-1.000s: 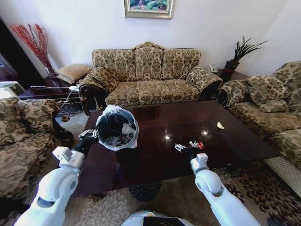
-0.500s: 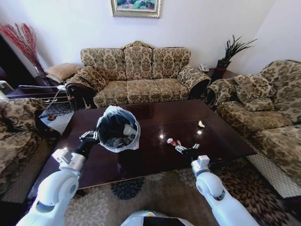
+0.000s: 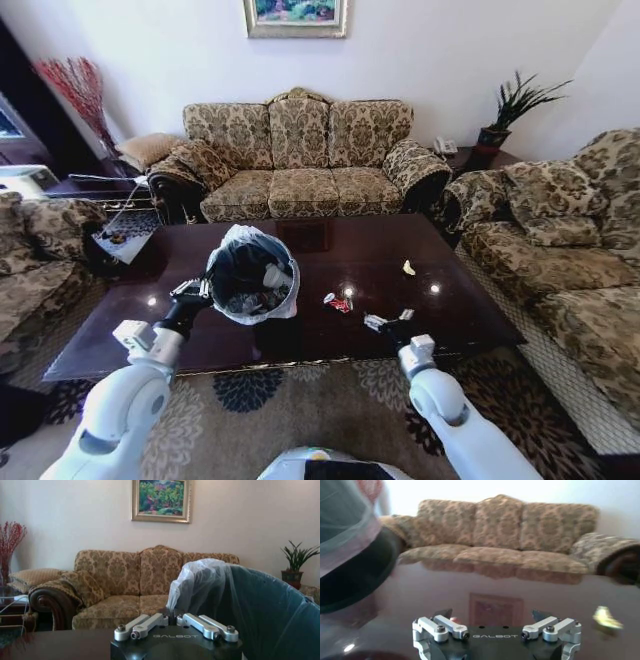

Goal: Move to the front of the table and place the trash on the table into the trash bin.

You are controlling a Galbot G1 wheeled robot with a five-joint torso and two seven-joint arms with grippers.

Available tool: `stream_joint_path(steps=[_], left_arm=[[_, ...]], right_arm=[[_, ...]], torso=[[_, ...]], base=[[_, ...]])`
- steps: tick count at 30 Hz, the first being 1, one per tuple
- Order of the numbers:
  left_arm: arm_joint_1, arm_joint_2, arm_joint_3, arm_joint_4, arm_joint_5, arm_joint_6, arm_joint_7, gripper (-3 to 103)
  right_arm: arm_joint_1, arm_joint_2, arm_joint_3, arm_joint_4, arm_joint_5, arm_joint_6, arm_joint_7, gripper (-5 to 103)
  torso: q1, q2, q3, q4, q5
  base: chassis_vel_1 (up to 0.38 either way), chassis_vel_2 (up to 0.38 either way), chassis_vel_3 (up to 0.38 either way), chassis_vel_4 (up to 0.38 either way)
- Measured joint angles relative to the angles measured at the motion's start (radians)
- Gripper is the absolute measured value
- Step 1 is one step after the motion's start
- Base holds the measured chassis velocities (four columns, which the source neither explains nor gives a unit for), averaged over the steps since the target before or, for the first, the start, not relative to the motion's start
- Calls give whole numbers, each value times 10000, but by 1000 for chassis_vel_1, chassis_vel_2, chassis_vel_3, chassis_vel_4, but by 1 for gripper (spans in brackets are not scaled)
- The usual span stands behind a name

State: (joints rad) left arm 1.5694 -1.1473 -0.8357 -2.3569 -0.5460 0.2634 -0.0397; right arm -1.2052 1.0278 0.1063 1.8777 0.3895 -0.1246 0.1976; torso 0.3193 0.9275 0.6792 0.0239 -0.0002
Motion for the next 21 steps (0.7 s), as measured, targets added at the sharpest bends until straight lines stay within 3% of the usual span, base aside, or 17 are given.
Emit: stream_joint_path(steps=[7, 12, 21], left_arm=[[16, -17, -25, 187, 42, 0, -23, 3], [-109, -6, 16, 348, 47, 0, -14, 3], [-366, 8, 278, 664, 239, 7, 5, 3]], right_arm=[[1821, 341, -1503, -1997, 276, 19, 18, 100], [2137, 457, -1668, -2706, 428, 31, -168, 100], [2490, 750, -1607, -3760, 886, 444, -985, 100]], torso=[[0, 0, 1, 8, -3], [1, 0, 1, -6, 5], [1, 0, 1, 4, 0]], base=[[41, 38, -9, -21], [0, 0, 0, 0], [0, 0, 0, 0]])
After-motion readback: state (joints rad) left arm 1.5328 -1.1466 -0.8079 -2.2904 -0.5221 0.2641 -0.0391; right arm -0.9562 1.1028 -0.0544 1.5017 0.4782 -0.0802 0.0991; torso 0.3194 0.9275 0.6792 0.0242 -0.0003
